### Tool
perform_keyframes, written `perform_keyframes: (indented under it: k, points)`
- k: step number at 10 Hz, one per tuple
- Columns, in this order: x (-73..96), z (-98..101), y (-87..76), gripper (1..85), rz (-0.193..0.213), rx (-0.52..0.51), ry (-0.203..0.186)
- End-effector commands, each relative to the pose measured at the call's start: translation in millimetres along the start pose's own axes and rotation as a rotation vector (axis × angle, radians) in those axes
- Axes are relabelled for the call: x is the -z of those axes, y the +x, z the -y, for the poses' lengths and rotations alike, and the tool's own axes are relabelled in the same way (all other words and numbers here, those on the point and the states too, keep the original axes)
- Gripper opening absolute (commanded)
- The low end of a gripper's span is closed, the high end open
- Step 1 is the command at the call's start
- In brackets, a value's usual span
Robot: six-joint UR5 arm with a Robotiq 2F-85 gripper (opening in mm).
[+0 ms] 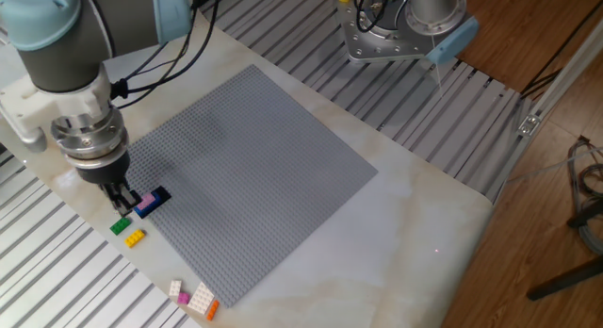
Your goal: Stack small Lego blocks one on top of the other
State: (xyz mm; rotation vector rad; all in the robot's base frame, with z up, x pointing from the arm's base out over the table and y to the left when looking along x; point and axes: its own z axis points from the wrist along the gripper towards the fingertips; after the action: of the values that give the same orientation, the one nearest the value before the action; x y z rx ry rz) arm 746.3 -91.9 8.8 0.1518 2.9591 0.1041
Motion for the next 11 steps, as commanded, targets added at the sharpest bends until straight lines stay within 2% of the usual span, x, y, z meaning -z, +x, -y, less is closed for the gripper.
perform_keyframes:
  k: [1, 6, 11]
  points:
    - [-1.8, 1.9, 7.5, 28.7, -0.029, -0.019, 0.001]
    - [-2.5, -0.1, 10.2, 28.7, -0.037, -0.027, 0.0]
    - [-1.0, 2.3, 9.5, 7.7, -0.036, -0.061, 0.019]
